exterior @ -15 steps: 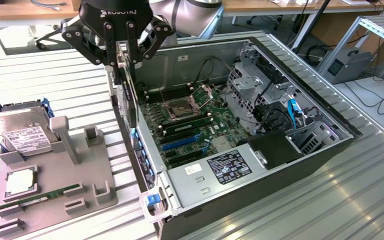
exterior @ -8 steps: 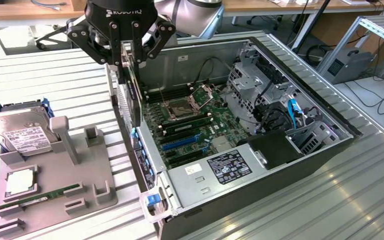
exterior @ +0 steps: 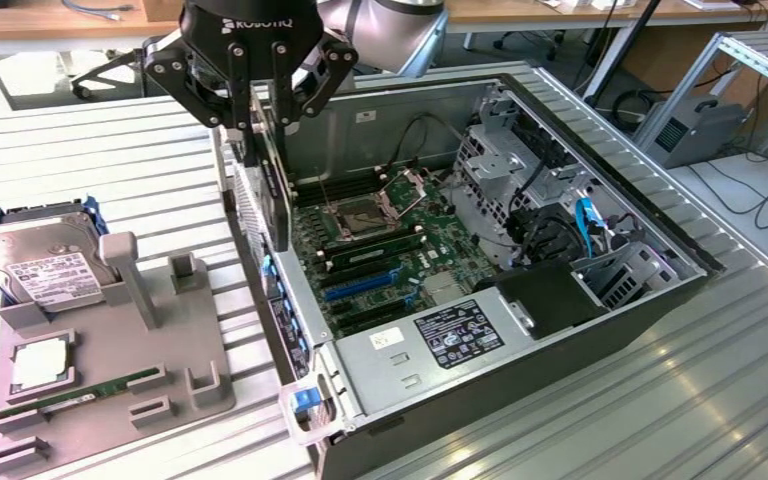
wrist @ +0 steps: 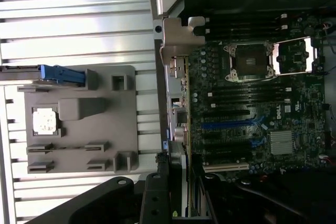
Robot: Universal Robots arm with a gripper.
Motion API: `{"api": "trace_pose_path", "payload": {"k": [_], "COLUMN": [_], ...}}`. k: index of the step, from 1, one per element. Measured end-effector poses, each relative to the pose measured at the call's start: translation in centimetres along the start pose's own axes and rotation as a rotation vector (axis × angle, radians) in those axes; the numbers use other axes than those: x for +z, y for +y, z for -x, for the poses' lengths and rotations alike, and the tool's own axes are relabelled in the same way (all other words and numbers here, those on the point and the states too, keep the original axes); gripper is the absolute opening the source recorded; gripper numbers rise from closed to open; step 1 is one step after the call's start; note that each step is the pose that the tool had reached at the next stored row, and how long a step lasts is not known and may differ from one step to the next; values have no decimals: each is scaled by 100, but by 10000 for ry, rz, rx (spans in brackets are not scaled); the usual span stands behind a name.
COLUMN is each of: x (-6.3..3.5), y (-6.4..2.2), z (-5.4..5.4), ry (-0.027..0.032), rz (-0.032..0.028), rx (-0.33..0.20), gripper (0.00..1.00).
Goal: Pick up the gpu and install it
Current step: 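Pick up the gpu and move the gpu toward the slot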
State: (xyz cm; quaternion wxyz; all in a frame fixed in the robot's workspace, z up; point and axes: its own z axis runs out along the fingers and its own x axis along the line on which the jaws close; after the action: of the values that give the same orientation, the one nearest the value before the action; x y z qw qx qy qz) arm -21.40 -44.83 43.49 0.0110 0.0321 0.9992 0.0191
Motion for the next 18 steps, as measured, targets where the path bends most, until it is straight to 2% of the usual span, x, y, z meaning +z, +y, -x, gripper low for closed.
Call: {"api": "trace_pose_path", "payload": {"k": [18], "x": [4], "y": [11], "z": [168], "ry": [0], "rz": [0], "rx": [0], "gripper": [27]}}
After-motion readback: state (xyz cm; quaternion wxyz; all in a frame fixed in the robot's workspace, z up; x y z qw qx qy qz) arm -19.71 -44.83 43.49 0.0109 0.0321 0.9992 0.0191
